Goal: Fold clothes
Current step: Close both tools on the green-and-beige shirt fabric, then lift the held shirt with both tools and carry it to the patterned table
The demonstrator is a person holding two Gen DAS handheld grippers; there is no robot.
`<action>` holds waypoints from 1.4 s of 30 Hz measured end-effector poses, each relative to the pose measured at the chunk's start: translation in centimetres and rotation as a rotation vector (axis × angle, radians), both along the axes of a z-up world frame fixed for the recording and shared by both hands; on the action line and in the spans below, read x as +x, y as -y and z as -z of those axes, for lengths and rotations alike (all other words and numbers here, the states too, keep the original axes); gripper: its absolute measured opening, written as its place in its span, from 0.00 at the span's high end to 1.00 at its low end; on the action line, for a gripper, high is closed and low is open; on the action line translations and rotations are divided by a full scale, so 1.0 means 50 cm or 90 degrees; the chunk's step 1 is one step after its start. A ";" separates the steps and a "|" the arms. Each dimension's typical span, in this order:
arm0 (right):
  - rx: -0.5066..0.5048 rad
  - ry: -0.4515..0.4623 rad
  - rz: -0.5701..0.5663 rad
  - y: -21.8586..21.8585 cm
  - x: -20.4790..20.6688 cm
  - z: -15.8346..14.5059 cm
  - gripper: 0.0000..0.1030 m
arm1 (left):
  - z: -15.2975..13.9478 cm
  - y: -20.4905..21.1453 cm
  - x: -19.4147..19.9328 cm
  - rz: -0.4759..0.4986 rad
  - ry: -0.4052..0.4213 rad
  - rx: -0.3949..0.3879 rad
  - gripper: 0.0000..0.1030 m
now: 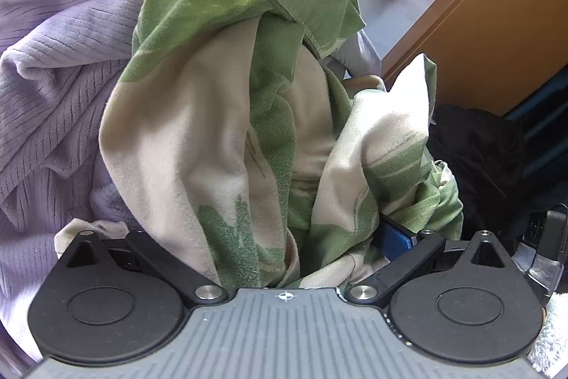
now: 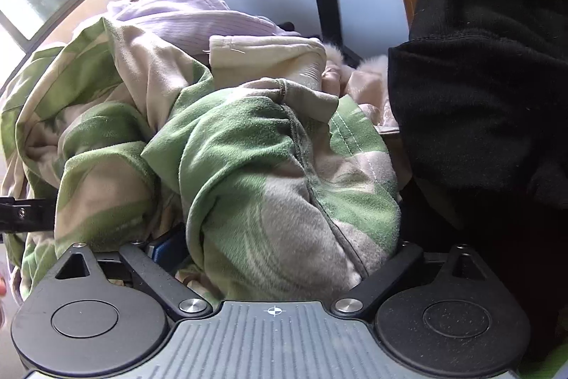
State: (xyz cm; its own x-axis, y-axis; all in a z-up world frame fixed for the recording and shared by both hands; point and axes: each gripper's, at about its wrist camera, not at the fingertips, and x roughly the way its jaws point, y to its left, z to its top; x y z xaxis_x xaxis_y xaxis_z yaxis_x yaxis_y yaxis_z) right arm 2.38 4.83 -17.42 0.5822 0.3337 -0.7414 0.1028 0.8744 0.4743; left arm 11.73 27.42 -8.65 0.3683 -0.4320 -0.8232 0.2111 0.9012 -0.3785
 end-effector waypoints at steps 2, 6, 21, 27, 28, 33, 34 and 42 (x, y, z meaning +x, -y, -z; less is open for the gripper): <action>0.019 -0.002 0.000 0.011 -0.010 0.009 0.11 | -0.003 -0.017 -0.010 0.006 0.002 -0.017 0.00; 0.006 0.016 -0.024 -0.003 -0.007 0.006 0.33 | 0.003 -0.021 -0.015 0.002 0.008 -0.006 0.00; -0.020 0.137 -0.098 0.016 -0.058 -0.121 0.63 | -0.099 0.012 -0.087 0.039 0.097 -0.011 0.59; -0.032 0.186 -0.121 0.082 -0.086 -0.197 0.63 | -0.129 0.101 -0.124 0.027 0.143 -0.033 0.59; -0.034 0.197 -0.126 0.093 -0.088 -0.212 0.63 | -0.135 0.109 -0.134 0.021 0.150 -0.034 0.60; -0.036 0.276 -0.143 0.150 -0.095 -0.309 0.63 | -0.206 0.152 -0.147 -0.027 0.209 -0.049 0.61; -0.043 0.294 -0.150 0.156 -0.100 -0.329 0.63 | -0.221 0.161 -0.149 -0.037 0.221 -0.052 0.61; -0.070 0.378 -0.221 0.180 -0.162 -0.430 0.64 | -0.290 0.197 -0.247 -0.126 0.292 -0.054 0.65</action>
